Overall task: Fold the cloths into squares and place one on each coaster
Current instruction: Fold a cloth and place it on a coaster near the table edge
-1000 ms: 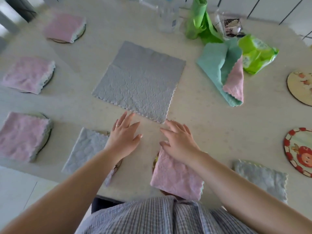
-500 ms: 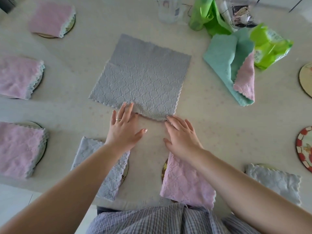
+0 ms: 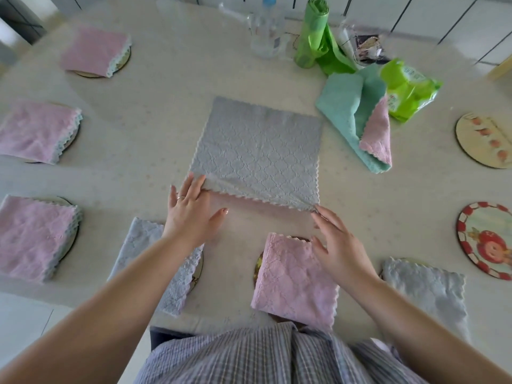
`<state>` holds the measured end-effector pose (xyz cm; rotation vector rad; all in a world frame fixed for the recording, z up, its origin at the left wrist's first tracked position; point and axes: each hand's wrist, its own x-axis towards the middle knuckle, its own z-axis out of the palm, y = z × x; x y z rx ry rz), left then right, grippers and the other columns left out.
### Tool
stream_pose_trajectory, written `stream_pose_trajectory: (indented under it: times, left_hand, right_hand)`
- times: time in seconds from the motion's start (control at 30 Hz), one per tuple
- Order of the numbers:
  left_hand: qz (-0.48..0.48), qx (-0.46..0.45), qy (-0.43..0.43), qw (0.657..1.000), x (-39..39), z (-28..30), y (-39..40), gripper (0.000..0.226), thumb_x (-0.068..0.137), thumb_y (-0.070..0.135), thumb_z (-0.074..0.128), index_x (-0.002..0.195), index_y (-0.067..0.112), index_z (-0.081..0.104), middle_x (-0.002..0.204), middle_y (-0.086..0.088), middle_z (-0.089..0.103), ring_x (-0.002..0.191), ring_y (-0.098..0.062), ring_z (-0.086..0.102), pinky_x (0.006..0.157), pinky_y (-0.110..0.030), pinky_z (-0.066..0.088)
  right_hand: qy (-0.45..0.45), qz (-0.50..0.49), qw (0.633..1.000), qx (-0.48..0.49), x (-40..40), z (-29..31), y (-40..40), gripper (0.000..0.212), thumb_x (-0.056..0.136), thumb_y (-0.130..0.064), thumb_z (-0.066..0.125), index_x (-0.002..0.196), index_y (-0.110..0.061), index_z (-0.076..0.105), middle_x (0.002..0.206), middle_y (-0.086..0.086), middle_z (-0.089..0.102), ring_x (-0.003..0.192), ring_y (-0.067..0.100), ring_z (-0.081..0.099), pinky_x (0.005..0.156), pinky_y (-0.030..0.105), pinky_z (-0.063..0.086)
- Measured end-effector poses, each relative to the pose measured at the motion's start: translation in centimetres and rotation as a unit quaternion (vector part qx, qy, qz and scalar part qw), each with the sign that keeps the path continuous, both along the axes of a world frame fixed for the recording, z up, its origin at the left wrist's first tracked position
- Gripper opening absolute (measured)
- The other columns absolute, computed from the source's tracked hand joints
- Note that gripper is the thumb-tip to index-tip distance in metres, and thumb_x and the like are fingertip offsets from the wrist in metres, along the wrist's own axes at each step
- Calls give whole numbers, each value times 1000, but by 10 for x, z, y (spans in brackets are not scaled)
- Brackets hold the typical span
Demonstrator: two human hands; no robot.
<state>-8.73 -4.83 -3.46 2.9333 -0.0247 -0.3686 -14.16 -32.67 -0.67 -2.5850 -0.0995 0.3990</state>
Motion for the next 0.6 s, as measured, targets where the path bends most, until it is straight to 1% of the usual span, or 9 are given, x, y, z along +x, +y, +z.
stream_pose_trajectory:
  times: [0.1,0.17,0.23,0.27,0.33,0.4,0.47,0.53,0.6]
  left_hand:
    - [-9,-35,-57,998,-11,4,-3,38,88,38,55,114,10,59,150,0,29,143,-19,12,116,-48,1]
    - [-12,-76,-114,990,-18,10,-6,29,89,29,57,111,11,62,140,-1,45,137,-20,30,116,-50,4]
    - [-12,-120,-176,977,-22,16,-10,22,89,18,54,105,13,67,121,-2,61,119,-20,51,114,-52,12]
    - [-9,-140,-197,970,-24,20,-13,23,87,16,50,102,14,69,111,0,65,108,-19,57,113,-51,17]
    - [-21,-170,-221,960,-26,30,-21,27,84,15,45,96,16,70,100,1,68,95,-18,61,107,-46,31]
    - [-35,-193,-240,951,-29,42,-36,25,84,12,47,92,13,70,95,-2,67,87,-22,62,89,-39,46]
    - [-23,-216,-251,943,-34,53,-56,19,84,3,54,92,11,70,94,-3,65,80,-15,59,76,-27,46]
    - [-5,-240,-268,933,-41,62,-80,20,83,-3,57,91,11,70,92,0,63,76,-4,52,71,-17,41]
    - [10,-259,-288,922,-49,71,-104,20,83,-3,57,91,10,69,93,1,62,77,1,51,70,-11,40]
  right_hand:
    - [-21,-30,999,27,-16,2,-17,52,92,-15,52,141,-17,37,150,-16,26,124,5,44,99,21,33]
    - [-54,-51,996,38,-23,2,-28,50,91,-12,54,139,-14,41,148,-13,32,125,1,40,99,16,28]
    - [-84,-81,992,49,-28,4,-40,48,90,-9,55,137,-12,44,145,-10,37,123,0,40,98,15,27]
    - [-100,-96,989,55,-30,5,-46,47,90,-8,56,135,-11,47,142,-7,41,121,3,42,97,15,28]
    - [-136,-116,982,64,-34,8,-63,43,88,-5,58,130,-9,53,136,-2,47,118,11,49,94,17,32]
    - [-163,-124,977,66,-37,13,-83,40,87,-2,58,127,-8,56,131,0,51,114,12,52,92,17,34]
    - [-178,-128,973,73,-42,21,-105,40,86,0,59,126,-8,57,129,0,52,111,6,50,91,10,32]
    - [-201,-130,967,86,-49,31,-127,40,84,3,61,123,-7,59,124,1,55,105,-6,45,88,-3,27]
    - [-220,-126,962,102,-56,43,-151,38,83,4,63,119,-9,62,116,-4,55,102,-9,44,86,-7,25]
